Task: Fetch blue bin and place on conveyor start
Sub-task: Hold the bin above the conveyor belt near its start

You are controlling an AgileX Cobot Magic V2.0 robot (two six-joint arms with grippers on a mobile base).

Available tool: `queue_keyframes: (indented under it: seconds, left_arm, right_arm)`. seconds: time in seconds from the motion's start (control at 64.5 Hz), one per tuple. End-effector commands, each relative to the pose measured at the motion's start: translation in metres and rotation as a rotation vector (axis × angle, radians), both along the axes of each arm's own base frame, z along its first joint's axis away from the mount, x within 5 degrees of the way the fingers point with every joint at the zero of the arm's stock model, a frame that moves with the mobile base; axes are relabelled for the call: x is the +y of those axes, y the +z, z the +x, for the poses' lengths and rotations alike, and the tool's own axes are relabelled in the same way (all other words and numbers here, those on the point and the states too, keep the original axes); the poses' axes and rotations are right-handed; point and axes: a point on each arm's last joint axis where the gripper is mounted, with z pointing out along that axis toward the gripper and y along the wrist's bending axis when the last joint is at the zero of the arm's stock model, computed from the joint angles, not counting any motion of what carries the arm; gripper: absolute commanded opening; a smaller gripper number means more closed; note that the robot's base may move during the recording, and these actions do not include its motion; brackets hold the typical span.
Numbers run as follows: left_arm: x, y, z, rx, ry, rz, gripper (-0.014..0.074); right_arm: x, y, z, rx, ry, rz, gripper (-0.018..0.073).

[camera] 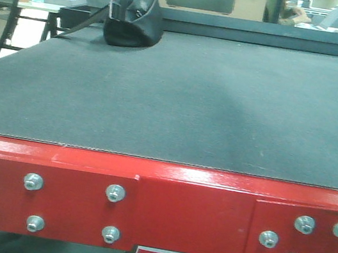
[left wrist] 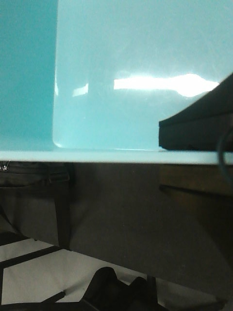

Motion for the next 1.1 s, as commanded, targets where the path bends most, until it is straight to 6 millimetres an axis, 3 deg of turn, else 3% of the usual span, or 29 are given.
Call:
queue_keyframes:
  seconds: [0.0,1.086]
  left_arm:
    - [0.0044,0.0088,-0.0027,-0.056,0.013,0.023,-0.0111]
    - [0.0044,0.0088,-0.0027,-0.056,0.013,0.023,-0.0111]
  right_arm:
    - [-0.0044,0.0097,-0.0061,-0.040,-0.007,-0.019,-0.0153]
    - [-0.0035,0.0116,-0.0050,-0.063,0.001,-0.015,-0.0153]
